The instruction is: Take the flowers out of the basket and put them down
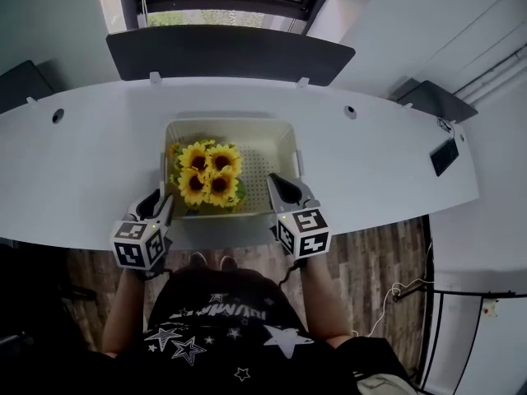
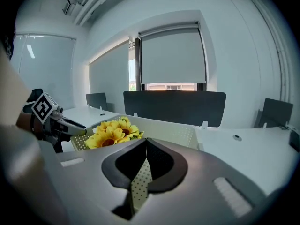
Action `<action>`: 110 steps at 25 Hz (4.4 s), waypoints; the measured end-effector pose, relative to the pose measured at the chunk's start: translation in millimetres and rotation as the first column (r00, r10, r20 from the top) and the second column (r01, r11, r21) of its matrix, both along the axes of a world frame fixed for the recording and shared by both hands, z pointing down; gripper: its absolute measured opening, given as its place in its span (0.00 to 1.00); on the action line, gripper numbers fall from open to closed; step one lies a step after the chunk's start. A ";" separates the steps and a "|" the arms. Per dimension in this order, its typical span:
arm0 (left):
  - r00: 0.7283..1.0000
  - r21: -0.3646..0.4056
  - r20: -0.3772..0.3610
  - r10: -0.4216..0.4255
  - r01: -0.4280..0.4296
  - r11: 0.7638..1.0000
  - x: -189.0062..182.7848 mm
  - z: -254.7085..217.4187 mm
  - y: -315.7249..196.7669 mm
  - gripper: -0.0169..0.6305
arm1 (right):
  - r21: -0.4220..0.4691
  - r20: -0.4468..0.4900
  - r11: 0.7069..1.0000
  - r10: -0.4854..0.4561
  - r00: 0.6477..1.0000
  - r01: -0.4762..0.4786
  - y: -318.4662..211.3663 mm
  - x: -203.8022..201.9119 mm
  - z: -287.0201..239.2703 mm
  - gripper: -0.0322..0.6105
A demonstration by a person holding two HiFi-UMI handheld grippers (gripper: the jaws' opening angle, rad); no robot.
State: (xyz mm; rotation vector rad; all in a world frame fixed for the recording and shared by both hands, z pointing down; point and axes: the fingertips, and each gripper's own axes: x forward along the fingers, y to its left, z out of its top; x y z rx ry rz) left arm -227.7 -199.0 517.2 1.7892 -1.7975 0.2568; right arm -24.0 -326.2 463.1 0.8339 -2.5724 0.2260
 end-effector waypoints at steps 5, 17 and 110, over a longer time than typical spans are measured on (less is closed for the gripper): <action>1.000 -0.017 -0.013 0.016 -0.016 1.000 2.7 -0.8 -0.6 0.20 | 0.005 -0.039 1.000 0.015 0.999 -0.015 -0.2 -2.5 1.5 0.05; 0.999 0.000 -0.035 -0.002 0.002 1.000 0.7 0.5 -1.8 0.20 | 0.027 -0.086 0.999 -0.037 0.996 0.039 0.6 -11.2 6.3 0.05; 0.954 -0.039 -0.001 -0.301 0.300 0.953 -6.2 4.8 2.1 0.10 | -0.072 -0.232 0.657 -0.743 0.628 0.751 38.5 -199.9 144.1 0.89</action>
